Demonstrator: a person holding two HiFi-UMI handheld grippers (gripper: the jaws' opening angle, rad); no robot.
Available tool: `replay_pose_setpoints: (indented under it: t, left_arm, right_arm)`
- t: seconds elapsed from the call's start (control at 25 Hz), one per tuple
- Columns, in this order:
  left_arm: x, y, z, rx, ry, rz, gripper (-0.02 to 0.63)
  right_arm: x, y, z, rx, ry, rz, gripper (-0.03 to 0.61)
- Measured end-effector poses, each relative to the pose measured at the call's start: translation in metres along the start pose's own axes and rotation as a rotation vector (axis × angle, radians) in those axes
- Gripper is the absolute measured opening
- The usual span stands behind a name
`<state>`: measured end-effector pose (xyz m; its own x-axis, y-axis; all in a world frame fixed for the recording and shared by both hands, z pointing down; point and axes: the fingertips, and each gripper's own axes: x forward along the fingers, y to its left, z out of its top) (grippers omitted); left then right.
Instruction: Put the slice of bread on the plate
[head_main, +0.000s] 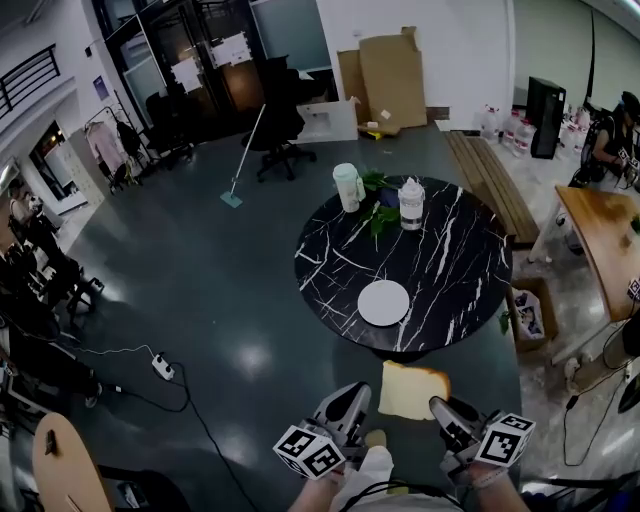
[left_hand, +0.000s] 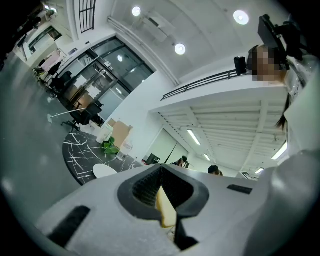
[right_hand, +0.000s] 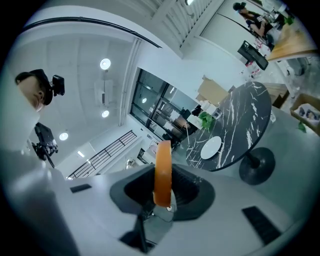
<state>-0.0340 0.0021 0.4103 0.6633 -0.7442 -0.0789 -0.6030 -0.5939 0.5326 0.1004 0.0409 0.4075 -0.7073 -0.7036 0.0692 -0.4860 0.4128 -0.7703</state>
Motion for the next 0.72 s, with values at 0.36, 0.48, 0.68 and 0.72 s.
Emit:
replay_pose_setpoints:
  t: [0.36, 0.48, 0.68, 0.72]
  left_arm:
    - [0.045, 0.049, 0.015, -0.029, 0.025, -0.005, 0.008]
    - [0.060, 0.062, 0.021, -0.045, 0.034, -0.012, 0.008]
    - [0.079, 0.084, 0.030, -0.050, 0.046, -0.034, 0.008]
    - [0.082, 0.088, 0.033, -0.053, 0.048, -0.034, 0.008]
  right_arm:
    - [0.052, -0.022, 0.029, 0.011, 0.007, -0.020, 0.087]
    - [0.066, -0.031, 0.037, 0.017, 0.000, -0.038, 0.087]
    - [0.090, -0.043, 0.047, 0.025, 0.000, -0.065, 0.087]
    - [0.095, -0.045, 0.049, 0.026, 0.002, -0.070, 0.087]
